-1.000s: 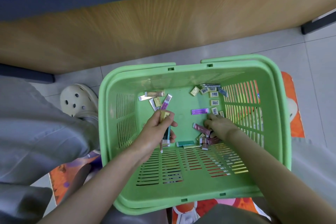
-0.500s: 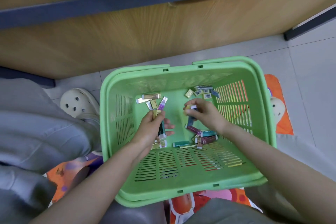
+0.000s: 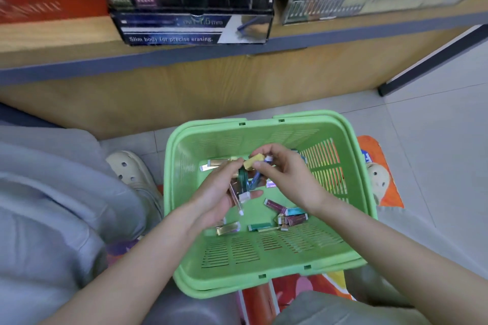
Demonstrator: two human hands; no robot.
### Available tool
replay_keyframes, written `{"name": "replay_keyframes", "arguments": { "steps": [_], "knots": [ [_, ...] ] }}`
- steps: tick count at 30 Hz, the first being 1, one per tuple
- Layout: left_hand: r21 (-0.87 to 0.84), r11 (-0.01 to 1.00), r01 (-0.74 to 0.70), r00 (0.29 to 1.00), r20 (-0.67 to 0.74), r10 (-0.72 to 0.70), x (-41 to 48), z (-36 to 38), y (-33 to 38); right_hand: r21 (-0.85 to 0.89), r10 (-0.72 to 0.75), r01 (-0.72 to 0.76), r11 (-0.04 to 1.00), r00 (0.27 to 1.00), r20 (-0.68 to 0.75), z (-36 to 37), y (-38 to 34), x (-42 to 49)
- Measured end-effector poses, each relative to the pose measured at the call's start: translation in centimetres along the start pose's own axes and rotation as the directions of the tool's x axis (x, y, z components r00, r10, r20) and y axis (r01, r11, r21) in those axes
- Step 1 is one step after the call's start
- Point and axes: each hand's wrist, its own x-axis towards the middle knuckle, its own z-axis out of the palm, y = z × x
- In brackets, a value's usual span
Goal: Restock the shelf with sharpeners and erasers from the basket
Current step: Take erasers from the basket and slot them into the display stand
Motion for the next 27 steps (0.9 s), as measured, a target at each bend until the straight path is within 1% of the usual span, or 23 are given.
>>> {"name": "replay_keyframes", "arguments": {
  "steps": [4,8,13,17,20,22,24,27],
  "knots": [
    [0.033,0.999,-0.010,0.998,0.058,0.008,-2.1,0.7,1.9,-0.035,-0.091,0.089,0.995,0.994,-0.065,0.3,-2.2,-1.0],
    [0.041,0.997,-0.070,0.996,0.058,0.067,-3.8,1.3,4.4,-0.197,-0.234,0.199,0.960,0.956,-0.177,0.8,-4.5,-1.5],
    [0.017,0.985,-0.172,0.980,0.107,0.170,-6.6,1.8,7.9,-0.183,-0.324,0.284,0.941,0.914,-0.244,1.1,-9.0,-1.5],
    [0.146,0.958,-0.248,0.961,0.160,0.224,-8.9,1.6,10.4,-0.182,-0.385,0.347,0.920,0.889,-0.249,1.3,-12.8,-1.3],
    [0.209,0.929,-0.304,0.947,0.173,0.271,-10.4,1.7,12.0,-0.227,-0.439,0.388,0.893,0.861,-0.257,1.4,-15.1,-0.9],
    [0.231,0.917,-0.325,0.941,0.170,0.291,-11.1,1.9,13.2,-0.242,-0.466,0.405,0.881,0.832,-0.303,1.0,-16.5,-0.5],
    [0.248,0.903,-0.351,0.932,0.184,0.311,-11.5,2.1,14.4,-0.250,-0.479,0.411,0.877,0.792,-0.378,-0.3,-17.5,0.0],
    [0.283,0.867,-0.410,0.908,0.222,0.357,-11.9,2.9,15.9,-0.267,-0.486,0.408,0.873,0.694,-0.531,-3.6,-18.6,1.2]
  ]
}}
